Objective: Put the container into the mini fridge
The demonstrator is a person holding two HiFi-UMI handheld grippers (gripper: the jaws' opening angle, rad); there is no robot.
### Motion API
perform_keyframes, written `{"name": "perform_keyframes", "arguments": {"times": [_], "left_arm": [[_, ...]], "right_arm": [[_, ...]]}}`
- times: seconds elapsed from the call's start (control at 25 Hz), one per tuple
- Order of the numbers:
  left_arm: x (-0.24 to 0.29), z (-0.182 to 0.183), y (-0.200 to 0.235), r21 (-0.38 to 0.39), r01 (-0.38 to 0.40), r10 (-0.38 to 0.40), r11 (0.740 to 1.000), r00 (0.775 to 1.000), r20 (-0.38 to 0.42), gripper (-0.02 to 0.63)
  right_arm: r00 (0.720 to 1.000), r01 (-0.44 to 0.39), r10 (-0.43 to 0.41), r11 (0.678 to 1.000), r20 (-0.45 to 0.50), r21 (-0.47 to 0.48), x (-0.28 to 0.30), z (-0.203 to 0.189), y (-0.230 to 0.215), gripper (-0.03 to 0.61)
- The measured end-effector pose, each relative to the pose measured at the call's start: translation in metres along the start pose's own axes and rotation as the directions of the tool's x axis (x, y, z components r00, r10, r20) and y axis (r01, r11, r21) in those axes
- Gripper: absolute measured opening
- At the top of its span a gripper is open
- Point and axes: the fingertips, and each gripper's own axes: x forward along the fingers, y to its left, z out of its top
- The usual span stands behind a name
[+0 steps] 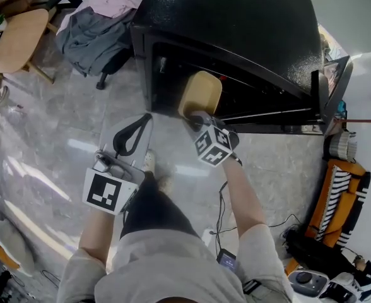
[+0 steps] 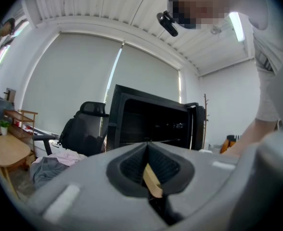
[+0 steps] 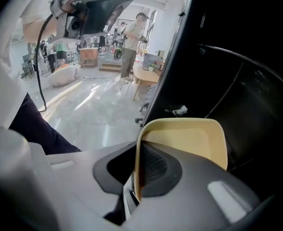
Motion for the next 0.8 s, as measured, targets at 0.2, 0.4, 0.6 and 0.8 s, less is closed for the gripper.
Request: {"name": "perform_keyframes", "arguments": {"times": [0.2,0.4,0.6,0.8], "left_arm": [[0.008,-0.008,0.008,-0.014,-0.002,0.001,1.0,1.0,-0.01,0.002],[0.012,-0.008,0.019,-0.028,-0.018,0.018,0.999,1.0,-0.017,0.002],[0.013,-0.008,0.024,-0.023,-0.021,0.021,0.999,1.0,-0.005,0.002],[0.014,-0.012,0.027,-0.025,-0.035,0.035,0.999,0.999,-0.026,0.002]], "right_arm": [[0.997,-0.018,0.014,0.998,-0.074,-0.056,0.016,-0.014,-0.016,0.006],[0.993,-0.027,0.014,0.994,-0.12,-0.102,0.026,-0.019,-0.031,0.006],[0.989,-0.021,-0.002,0.988,-0.146,-0.155,0.031,-0.021,-0.043,0.008],[0.987,-0.008,-0.023,0.981,-0.16,-0.194,0.032,-0.021,-0.057,0.015]]}}
